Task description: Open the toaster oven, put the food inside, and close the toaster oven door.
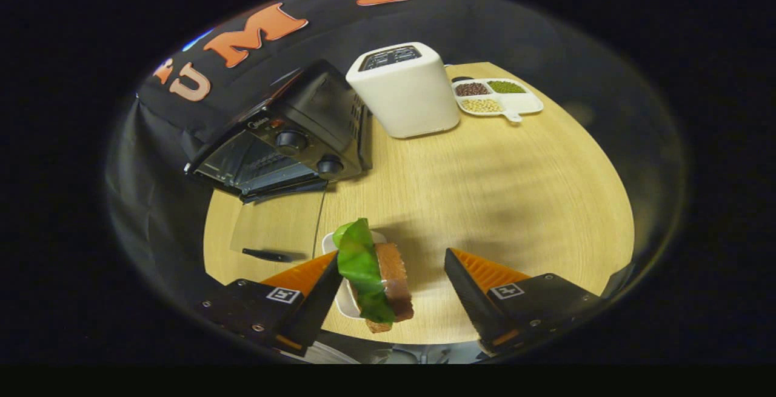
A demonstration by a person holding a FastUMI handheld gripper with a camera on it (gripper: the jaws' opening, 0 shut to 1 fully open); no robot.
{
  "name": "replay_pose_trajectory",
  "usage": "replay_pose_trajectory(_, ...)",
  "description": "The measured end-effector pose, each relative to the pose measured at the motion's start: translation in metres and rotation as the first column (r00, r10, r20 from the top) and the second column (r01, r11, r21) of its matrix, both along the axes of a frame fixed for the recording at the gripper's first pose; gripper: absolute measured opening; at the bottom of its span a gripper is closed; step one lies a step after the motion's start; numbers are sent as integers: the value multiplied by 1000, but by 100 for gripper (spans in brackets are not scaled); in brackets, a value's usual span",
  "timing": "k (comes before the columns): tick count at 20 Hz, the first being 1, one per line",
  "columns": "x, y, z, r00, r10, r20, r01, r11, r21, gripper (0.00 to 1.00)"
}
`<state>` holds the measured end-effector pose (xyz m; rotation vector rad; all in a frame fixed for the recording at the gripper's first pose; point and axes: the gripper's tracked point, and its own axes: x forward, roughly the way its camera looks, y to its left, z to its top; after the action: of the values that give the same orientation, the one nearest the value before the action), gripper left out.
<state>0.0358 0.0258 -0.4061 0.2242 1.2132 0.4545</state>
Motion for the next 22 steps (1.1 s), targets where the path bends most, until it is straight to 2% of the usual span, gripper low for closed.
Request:
replay_pose_trajectory(3, -2, 11, 8, 999, -19, -27, 20, 999, 50, 71)
replay_pose_trajectory(4, -1, 13, 15, 999, -28, -25, 30, 997, 73, 52)
replay_pose_trajectory(7, 0, 12, 23, 998, -61, -6, 62, 997, 53, 35)
replay_pose_trajectory(12, 0, 18, 61, 989, -144, 38, 139, 984, 108, 31)
replay_pose_trajectory(15, 1, 26, 90, 973, -217, 77, 201, 963, 182, 31)
replay_pose_trajectory(19, 4, 46, 122, 940, -325, 105, 280, 910, 307, 31)
replay_pose_trajectory(22, 4, 67, 138, 908, -405, 106, 329, 847, 418, 31)
